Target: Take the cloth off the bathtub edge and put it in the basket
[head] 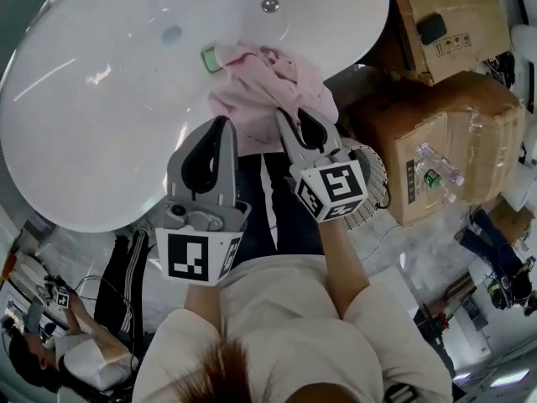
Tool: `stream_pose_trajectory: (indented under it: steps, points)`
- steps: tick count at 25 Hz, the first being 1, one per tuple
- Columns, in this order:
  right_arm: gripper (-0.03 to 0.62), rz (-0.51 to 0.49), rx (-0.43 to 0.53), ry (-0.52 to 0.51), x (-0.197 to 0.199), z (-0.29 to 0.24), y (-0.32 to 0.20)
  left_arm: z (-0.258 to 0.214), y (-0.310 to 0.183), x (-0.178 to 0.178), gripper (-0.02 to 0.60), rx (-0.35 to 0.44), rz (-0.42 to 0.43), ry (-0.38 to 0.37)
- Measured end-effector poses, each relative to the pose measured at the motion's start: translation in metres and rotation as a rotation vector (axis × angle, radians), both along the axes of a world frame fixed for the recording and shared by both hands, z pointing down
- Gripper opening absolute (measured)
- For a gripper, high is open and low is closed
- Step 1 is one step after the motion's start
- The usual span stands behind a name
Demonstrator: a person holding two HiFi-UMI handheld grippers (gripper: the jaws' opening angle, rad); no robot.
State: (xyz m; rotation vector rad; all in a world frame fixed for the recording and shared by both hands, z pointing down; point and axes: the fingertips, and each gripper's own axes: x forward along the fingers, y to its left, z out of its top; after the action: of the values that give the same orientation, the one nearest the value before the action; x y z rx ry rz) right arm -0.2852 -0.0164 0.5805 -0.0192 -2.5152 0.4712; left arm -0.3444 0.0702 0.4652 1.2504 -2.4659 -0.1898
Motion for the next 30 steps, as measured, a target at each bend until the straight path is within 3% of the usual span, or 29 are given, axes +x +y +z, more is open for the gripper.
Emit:
stream_pose_trajectory:
  steps: [10,23,26,30]
  points:
    - [0.084,0.039,-0.016,-0.119,-0.015,-0.111,-0.017,-0.059,-0.002,-0.009,0.049,0.019,0.009,-0.061]
    - [0.084,-0.005,-0.005,-0.352,-0.050,-0.290,-0.044,-0.194,-0.019,-0.028,0.049,0.148,-0.007,-0.207]
    - [0.084,-0.005,-0.008,-0.403,-0.050,-0.316,-0.051,-0.207,-0.024,-0.026,0.049,0.151,0.001,-0.242]
    - [0.084,-0.014,-0.017,-0.427,-0.049,-0.329,-0.050,-0.206,-0.018,-0.028,0.049,0.140,-0.042,-0.228]
